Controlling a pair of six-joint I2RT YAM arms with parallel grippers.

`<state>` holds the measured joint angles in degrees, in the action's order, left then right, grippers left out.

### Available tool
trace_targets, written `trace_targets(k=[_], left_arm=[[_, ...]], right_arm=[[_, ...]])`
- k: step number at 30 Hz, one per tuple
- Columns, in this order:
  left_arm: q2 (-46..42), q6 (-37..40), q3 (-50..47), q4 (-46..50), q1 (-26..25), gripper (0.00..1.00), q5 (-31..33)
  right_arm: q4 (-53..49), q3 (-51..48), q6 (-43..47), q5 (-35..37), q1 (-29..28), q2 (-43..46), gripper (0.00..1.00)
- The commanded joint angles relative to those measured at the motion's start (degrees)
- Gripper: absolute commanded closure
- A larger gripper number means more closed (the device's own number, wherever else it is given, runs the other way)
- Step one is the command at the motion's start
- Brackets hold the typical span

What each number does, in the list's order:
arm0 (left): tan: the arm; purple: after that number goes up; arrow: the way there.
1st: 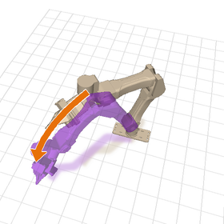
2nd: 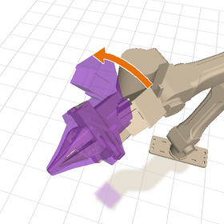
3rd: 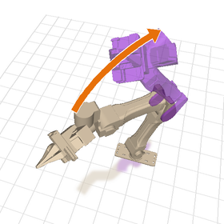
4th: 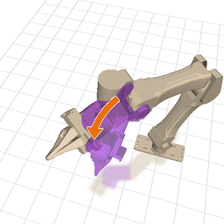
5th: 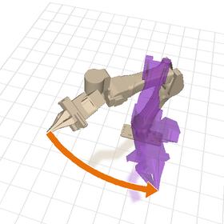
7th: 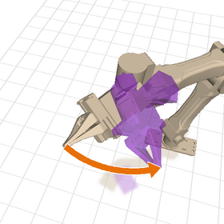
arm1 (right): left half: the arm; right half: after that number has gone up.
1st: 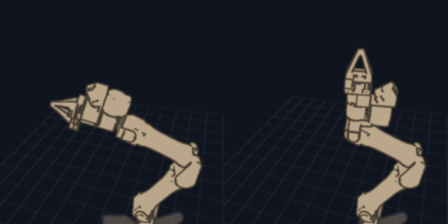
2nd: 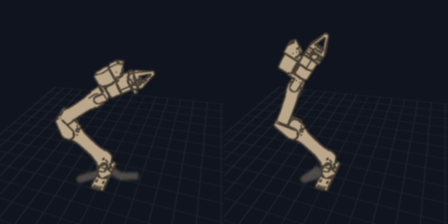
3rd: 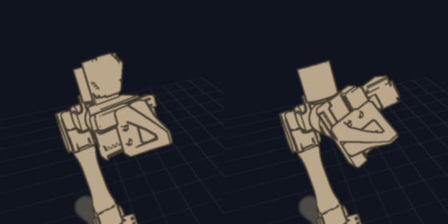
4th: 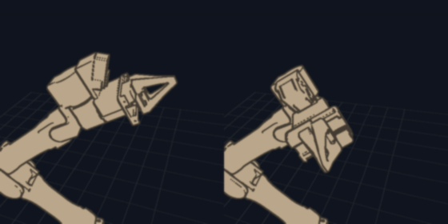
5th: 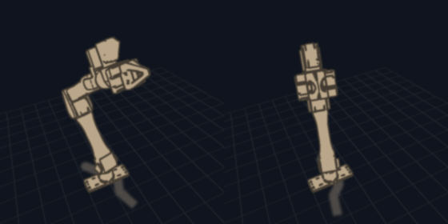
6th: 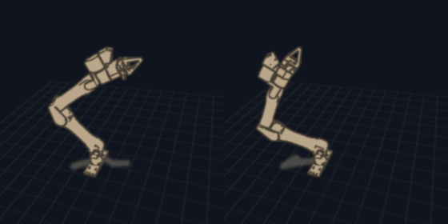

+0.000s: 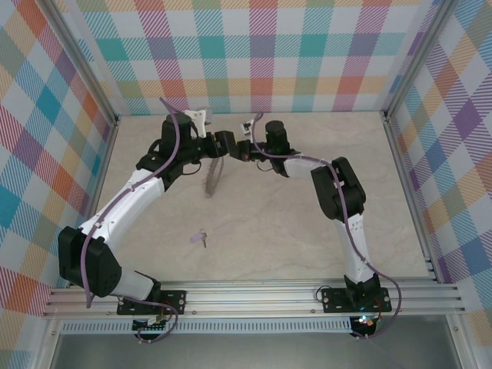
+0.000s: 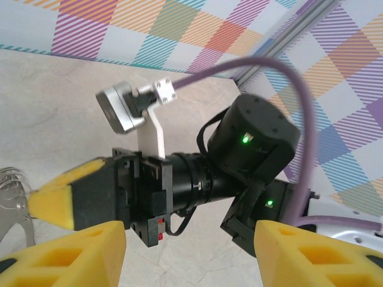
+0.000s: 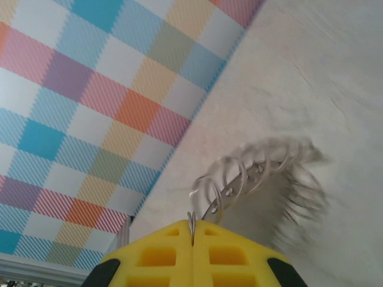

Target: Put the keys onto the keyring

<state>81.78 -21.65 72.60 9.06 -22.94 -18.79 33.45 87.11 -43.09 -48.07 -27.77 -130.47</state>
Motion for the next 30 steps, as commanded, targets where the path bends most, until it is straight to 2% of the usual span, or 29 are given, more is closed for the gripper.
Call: trace_targets(k=[1, 7, 16, 24, 26, 30], left_arm=[[-0.5, -0.6, 1.0, -1.2, 0.7, 0.41, -0.5], [1.6, -1.2, 0.9, -2.7, 0.7, 0.41, -1.4], [2.9, -1.6, 0.1, -4.0, 0.7, 0.41, -2.0], [3.1, -1.9, -0.8, -5.0, 0.7, 0.41, -2.5], [3.0, -2.0, -0.9, -5.1, 0.6, 0.41, -2.6], [2.8, -2.0, -1.3, -5.5, 0.6, 0.41, -2.7]], right_arm=[[4.7, -5.7, 1.1, -1.5, 1.0, 3.0, 1.0], [6.2, -14.4, 2.7, -1.7, 1.8, 4.6, 1.0], [5.7, -19.5, 2.5, -0.9, 1.8, 4.9, 0.99], [3.1, -24.0, 4.1, 1.9, 1.8, 7.2, 0.69], [1.1, -25.2, 4.6, 2.5, 1.8, 8.3, 0.64], [-2.3, -27.1, 6.9, 4.7, 1.8, 11.8, 0.6]])
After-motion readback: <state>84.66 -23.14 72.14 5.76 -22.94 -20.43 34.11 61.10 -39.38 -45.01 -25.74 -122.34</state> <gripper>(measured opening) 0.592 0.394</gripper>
